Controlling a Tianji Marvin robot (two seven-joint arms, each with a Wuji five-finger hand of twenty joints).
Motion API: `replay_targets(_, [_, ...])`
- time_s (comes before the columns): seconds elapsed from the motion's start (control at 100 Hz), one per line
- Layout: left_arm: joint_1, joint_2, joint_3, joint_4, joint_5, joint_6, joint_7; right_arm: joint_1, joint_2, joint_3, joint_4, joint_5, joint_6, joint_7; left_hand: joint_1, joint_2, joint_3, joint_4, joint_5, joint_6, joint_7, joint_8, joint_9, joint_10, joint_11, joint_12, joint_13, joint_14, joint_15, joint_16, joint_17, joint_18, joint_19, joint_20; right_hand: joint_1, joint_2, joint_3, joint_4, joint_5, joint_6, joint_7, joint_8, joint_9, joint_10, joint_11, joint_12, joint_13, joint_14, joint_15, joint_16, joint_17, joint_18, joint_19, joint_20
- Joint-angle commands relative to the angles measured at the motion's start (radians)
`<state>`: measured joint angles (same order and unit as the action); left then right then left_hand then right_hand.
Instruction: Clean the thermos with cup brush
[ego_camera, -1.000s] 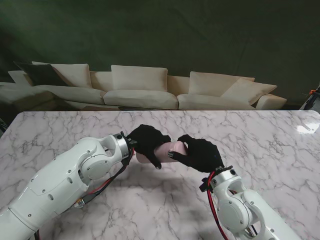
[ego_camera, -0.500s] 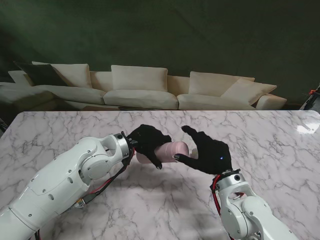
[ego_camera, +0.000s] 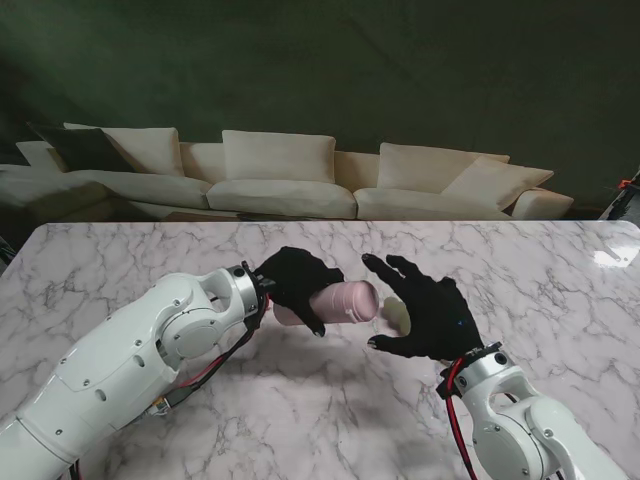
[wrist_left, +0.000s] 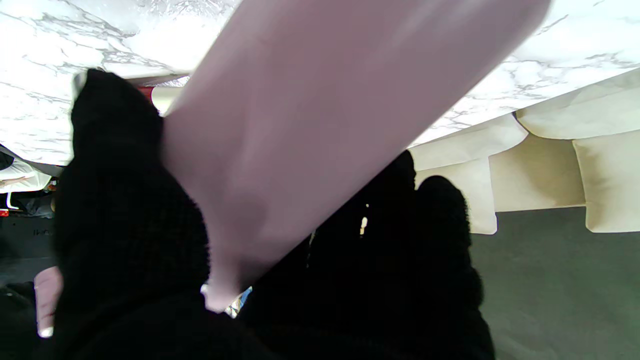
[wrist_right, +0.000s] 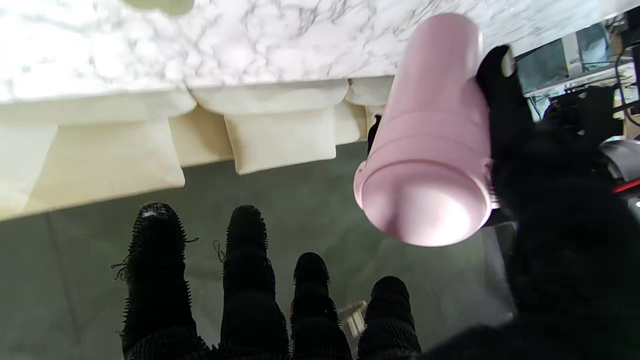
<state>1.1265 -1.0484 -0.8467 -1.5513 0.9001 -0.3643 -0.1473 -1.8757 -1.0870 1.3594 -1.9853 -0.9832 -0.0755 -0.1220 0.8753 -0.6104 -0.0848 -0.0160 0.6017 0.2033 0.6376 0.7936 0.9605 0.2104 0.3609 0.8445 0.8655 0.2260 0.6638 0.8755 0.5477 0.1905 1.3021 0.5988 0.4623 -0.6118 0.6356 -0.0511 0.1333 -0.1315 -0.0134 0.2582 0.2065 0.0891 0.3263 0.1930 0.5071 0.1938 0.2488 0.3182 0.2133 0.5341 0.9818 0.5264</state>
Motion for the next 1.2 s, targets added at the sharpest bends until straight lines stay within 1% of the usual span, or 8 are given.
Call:
replay_targets(0.0, [-0.005,-0.005,0.001,-0.008,-0.002,-0.004,-0.006,0.021,-0.002,-0.012,0.022,-0.005,-0.007,-0.016,0.258,0.274,0.534,0.106,0.083,-0.2,0.171,0.068,0.075,-0.078,0.133,0.064,0.045,0.008,0.065,0.014,0.012,-0.052,0.035,0.025,0.04,-0.008,0.101,0.053,0.02,-0.052,-0.012,0.002,-0.029,-0.015,-0.014,-0.003,-0.015,-0.012,-0.027,-0.009,-0.022,0.033,-0.023,-0.016])
replay_targets(0.05, [-0.005,-0.005,0.002,-0.008,-0.002,-0.005,-0.006,0.032,-0.002,-0.021,0.027,0.009,-0.004,-0.009,0.258,0.275,0.534,0.106,0.083,-0.199,0.171,0.068,0.075,-0.078,0.132,0.064,0.046,0.008,0.066,0.014,0.011,-0.052,0.034,0.025,0.004,-0.035,0.263,0.045,0.016,-0.058,-0.003,0.055,-0.029,-0.018,-0.014,-0.004,-0.022,-0.023,-0.02,-0.001,-0.043,0.031,-0.025,-0.014])
replay_targets(0.12, [-0.005,-0.005,0.002,-0.008,-0.002,-0.006,-0.005,0.05,-0.002,-0.038,0.036,0.014,0.014,0.001,0.258,0.275,0.534,0.107,0.082,-0.2,0.17,0.068,0.075,-0.079,0.132,0.064,0.045,0.009,0.065,0.014,0.011,-0.052,0.035,0.025,-0.027,-0.049,0.346,0.029,0.009,-0.05,0.027,0.21,-0.03,-0.014,-0.02,-0.007,-0.027,-0.028,-0.009,0.011,-0.05,0.029,-0.024,0.002])
replay_targets(0.36, [-0.004,-0.005,0.003,-0.008,-0.004,-0.004,-0.005,0.102,-0.002,-0.094,0.073,0.02,0.074,0.015,0.257,0.274,0.533,0.108,0.083,-0.199,0.17,0.069,0.075,-0.078,0.132,0.064,0.045,0.009,0.065,0.015,0.01,-0.051,0.035,0.025,-0.07,-0.046,0.246,0.002,0.05,-0.053,0.349,0.342,-0.03,0.009,-0.014,-0.003,-0.026,-0.032,0.033,0.032,-0.047,0.02,0.0,0.031])
replay_targets(0.54, [-0.009,-0.005,0.011,-0.004,-0.008,-0.003,-0.008,0.134,-0.011,-0.14,0.111,0.042,0.1,-0.038,0.257,0.275,0.534,0.108,0.082,-0.199,0.169,0.069,0.073,-0.078,0.131,0.063,0.044,0.009,0.064,0.014,0.01,-0.052,0.035,0.024,-0.123,0.019,0.142,-0.017,0.184,-0.056,0.723,0.459,-0.03,0.025,0.097,0.043,-0.015,-0.047,0.105,0.062,-0.05,0.017,0.028,0.046])
replay_targets(0.68, [-0.015,-0.006,0.017,-0.001,-0.011,0.0,-0.011,0.154,-0.022,-0.173,0.138,0.051,0.127,-0.105,0.257,0.276,0.533,0.108,0.082,-0.199,0.168,0.069,0.073,-0.077,0.132,0.063,0.043,0.009,0.064,0.014,0.008,-0.053,0.034,0.024,-0.161,0.084,0.036,-0.038,0.442,-0.033,0.871,0.421,0.007,0.005,0.238,0.097,0.023,-0.068,0.186,0.097,-0.037,0.023,0.052,0.054])
replay_targets(1.05, [-0.025,-0.007,0.028,0.007,-0.017,0.011,-0.017,0.184,-0.036,-0.23,0.166,0.041,0.214,-0.186,0.258,0.275,0.531,0.108,0.082,-0.199,0.167,0.069,0.073,-0.078,0.132,0.063,0.042,0.009,0.064,0.013,0.008,-0.052,0.034,0.024,-0.354,0.193,-0.05,-0.067,1.009,0.056,0.909,0.24,0.311,-0.009,0.274,0.122,0.086,-0.063,0.338,0.161,-0.046,0.07,0.07,0.077])
replay_targets(1.19, [-0.028,-0.007,0.031,0.008,-0.019,0.013,-0.02,0.188,-0.04,-0.244,0.165,0.051,0.237,-0.186,0.258,0.278,0.53,0.109,0.081,-0.2,0.166,0.069,0.072,-0.078,0.131,0.063,0.042,0.01,0.065,0.013,0.007,-0.052,0.034,0.024,-0.538,0.26,0.016,-0.073,0.972,0.141,0.812,0.175,0.396,0.035,0.242,0.119,0.119,-0.06,0.36,0.168,-0.03,0.075,0.079,0.076])
